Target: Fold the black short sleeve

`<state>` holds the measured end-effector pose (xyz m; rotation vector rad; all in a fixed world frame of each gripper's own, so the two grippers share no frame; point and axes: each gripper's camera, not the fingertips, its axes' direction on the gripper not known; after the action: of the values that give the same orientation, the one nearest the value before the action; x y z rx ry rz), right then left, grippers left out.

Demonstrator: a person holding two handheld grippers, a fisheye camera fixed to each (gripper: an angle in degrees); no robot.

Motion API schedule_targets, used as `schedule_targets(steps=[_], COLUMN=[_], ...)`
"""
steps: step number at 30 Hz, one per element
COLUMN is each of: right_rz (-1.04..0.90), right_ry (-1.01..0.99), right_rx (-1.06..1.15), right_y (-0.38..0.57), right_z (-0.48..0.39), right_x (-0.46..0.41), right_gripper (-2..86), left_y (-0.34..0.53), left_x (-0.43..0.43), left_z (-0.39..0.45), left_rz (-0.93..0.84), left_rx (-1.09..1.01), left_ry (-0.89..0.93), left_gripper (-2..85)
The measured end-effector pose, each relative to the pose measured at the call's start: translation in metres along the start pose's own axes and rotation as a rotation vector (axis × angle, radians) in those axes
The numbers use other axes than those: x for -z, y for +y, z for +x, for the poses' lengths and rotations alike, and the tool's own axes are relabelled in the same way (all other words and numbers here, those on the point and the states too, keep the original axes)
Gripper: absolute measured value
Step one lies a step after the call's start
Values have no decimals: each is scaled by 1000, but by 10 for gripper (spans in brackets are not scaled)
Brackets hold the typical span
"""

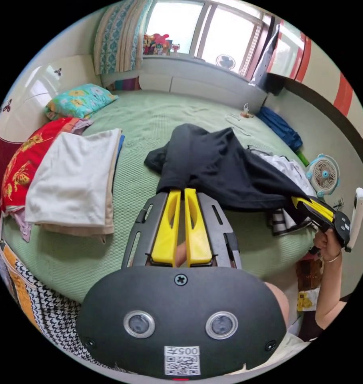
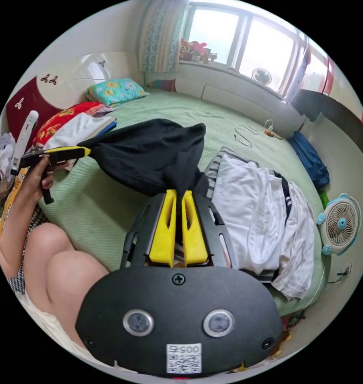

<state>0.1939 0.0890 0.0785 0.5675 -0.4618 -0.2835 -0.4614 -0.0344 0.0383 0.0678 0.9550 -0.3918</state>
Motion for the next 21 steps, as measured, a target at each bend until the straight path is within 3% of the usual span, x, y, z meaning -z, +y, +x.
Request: schedule_targets(steps=[11, 17, 21], right_rz=[18, -262, -97], right_ry=[-231, -158, -216], right_rx=[44, 48, -15], right_y=[54, 60, 20], right_z=[-24, -32, -17], right_x=[89, 59, 83], right_gripper=[-14, 18, 91], left_y=[87, 81, 89], left_x=[137, 134, 129], left_z=[18, 47, 71], left_rz=[101, 61, 74], left_rx=[-5, -88, -144], left_ry=[20, 20, 118], left_gripper=[7, 5, 5])
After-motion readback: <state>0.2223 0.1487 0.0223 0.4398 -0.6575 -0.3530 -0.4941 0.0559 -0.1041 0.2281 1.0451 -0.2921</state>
